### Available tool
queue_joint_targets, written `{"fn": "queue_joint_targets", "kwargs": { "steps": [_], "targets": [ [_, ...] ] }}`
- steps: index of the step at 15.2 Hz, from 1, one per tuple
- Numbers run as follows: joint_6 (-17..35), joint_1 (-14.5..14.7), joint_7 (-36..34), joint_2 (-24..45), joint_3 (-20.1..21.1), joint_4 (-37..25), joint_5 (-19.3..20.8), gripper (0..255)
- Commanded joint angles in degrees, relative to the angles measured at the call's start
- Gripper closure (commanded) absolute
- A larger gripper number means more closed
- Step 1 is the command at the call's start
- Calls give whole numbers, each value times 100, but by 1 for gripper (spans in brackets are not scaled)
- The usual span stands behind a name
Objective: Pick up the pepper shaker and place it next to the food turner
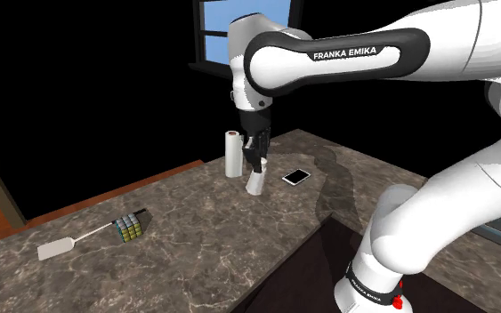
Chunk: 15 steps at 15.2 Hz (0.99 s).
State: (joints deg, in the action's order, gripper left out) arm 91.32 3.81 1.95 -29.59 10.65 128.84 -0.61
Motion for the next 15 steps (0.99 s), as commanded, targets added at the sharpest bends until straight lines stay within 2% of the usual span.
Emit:
{"fn": "queue_joint_targets", "kwargs": {
  "steps": [1, 8, 15],
  "targets": [
    [55, 55, -258, 333, 200, -272, -77, 255],
    [78, 230, -1154, 1550, 848, -1431, -117, 255],
    [-113, 515, -2105, 3001, 1389, -2962, 211, 255]
  ]
}}
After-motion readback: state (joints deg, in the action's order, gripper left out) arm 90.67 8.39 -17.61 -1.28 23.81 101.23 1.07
